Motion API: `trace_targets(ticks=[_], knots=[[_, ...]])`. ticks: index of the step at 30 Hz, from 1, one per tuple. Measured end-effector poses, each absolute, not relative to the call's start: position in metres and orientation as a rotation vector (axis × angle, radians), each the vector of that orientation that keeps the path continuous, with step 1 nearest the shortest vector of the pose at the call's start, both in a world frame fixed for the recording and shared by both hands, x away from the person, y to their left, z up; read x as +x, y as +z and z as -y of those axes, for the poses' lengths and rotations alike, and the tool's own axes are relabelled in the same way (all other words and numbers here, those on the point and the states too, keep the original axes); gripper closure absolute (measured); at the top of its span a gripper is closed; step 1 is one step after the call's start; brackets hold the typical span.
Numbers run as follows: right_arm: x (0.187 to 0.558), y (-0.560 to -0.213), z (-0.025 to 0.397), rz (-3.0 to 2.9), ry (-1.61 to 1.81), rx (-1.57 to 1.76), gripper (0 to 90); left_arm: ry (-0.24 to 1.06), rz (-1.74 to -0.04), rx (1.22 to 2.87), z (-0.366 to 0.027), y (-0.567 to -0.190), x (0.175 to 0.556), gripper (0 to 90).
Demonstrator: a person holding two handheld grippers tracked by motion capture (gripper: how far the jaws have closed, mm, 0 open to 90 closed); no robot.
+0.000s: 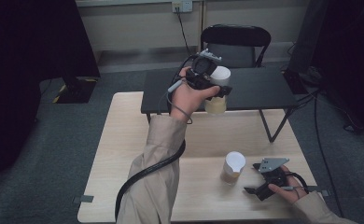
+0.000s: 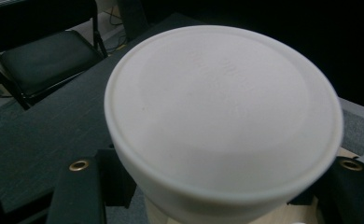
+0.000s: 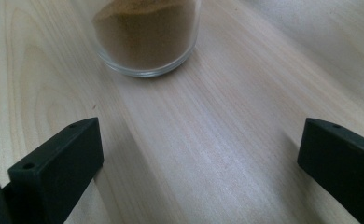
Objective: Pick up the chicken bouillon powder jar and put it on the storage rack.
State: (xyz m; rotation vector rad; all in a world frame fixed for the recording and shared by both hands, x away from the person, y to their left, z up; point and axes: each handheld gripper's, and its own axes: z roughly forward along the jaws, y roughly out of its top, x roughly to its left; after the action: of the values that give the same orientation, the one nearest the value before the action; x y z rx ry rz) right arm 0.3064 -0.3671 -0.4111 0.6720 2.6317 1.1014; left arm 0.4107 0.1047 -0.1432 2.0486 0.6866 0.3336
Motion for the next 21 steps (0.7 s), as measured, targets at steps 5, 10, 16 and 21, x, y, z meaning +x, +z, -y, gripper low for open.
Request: trace_targets(ticks=[5, 10, 16, 21], knots=[[0.306, -0.411, 0.367, -2.632, 1.101, 0.674, 0.0, 0.340, -0.712, 2.052, -0.104, -0.144, 0.418, 34.7], [0.306, -0.411, 0.367, -2.632, 1.101, 0.673, 0.0, 0.355, -0.726, 2.045, -0.104, -0.145, 0.422, 34.8], [0.306, -0.411, 0.367, -2.631, 1.102, 0.673, 0.0, 0.362, -0.740, 2.044, -0.105, -0.147, 0.427, 34.7], [0.306, -0.411, 0.367, -2.632, 1.102, 0.673, 0.0, 0.368, -0.753, 2.035, -0.106, -0.149, 0.431, 34.7]])
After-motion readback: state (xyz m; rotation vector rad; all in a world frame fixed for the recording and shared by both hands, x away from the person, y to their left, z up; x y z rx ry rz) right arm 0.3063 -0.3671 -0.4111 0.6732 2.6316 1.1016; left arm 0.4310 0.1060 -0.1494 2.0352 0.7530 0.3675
